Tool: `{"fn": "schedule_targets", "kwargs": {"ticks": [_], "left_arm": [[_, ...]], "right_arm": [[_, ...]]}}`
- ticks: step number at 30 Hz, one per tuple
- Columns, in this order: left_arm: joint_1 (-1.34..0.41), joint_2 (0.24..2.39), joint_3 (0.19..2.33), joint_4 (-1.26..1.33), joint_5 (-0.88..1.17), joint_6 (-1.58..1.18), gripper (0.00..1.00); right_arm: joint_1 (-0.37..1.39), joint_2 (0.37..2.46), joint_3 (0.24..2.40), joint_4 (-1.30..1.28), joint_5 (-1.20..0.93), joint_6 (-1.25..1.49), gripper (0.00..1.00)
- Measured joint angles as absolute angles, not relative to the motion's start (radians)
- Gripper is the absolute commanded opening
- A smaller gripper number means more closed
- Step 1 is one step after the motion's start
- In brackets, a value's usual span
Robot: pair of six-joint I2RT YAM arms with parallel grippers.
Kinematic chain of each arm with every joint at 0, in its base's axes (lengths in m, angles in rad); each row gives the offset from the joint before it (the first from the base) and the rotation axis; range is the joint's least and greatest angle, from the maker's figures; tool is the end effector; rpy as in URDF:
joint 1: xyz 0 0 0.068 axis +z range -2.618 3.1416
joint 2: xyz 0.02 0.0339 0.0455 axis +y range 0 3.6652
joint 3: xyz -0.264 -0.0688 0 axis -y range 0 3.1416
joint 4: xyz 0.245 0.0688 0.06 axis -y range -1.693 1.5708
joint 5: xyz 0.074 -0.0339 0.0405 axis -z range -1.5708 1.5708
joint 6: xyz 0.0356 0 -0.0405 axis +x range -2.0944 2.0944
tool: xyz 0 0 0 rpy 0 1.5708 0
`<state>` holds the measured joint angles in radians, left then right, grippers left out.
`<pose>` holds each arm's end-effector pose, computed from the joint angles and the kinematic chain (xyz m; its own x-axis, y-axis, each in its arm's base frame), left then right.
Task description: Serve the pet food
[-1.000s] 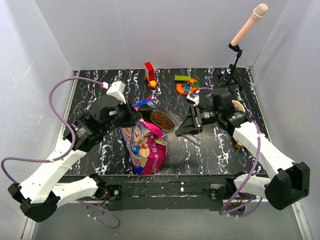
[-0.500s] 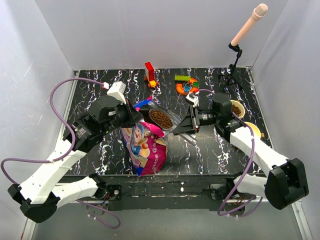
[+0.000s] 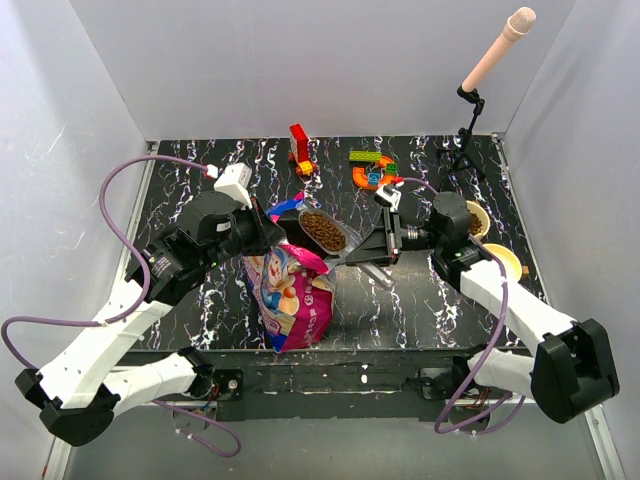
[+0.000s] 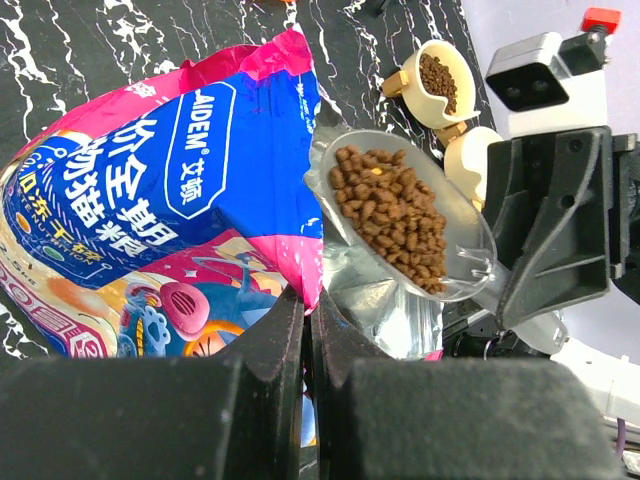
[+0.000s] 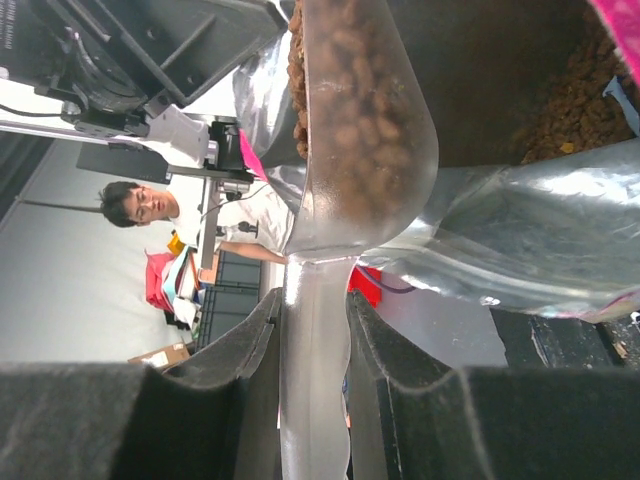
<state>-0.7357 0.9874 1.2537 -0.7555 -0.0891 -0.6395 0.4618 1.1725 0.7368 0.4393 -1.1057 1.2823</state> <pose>0.1443 -0.1263 0.4048 -0.6437 -0.2191 -0.7332 0.2817 0.8230 -0.4932 0.2141 0.1421 0.3082 -0.9577 0.0036 -0.2876 -0.2876 -0.0006 0.9578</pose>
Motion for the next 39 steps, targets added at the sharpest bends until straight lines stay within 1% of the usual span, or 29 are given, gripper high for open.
{"fn": "schedule_targets", "kwargs": {"ticks": [10, 15, 24, 34, 39], "left_arm": [[-0.738, 0.987, 1.256, -0.757, -0.142, -0.635, 0.0], [-0.742, 0.989, 1.258, -0.756, -0.154, -0.611, 0.0], [-0.742, 0.989, 1.258, -0.754, -0.141, -0.576, 0.0], [-0.741, 0.989, 1.258, -0.752, -0.117, -0.569, 0.0], [-0.741, 0.989, 1.258, -0.752, -0.109, -0.568, 0.0]], "right_arm": [[0.401, 1.011, 0.72, 0.441, -1.074, 1.344, 0.01], [0.332, 0.937, 0.686, 0.412, -1.033, 1.374, 0.01], [0.158, 0.907, 0.669, 0.347, -0.952, 1.381, 0.01], [-0.074, 0.869, 0.468, 0.442, -0.824, 1.419, 0.01], [-0.21, 0.809, 0.37, 0.483, -0.8, 1.431, 0.01]]}}
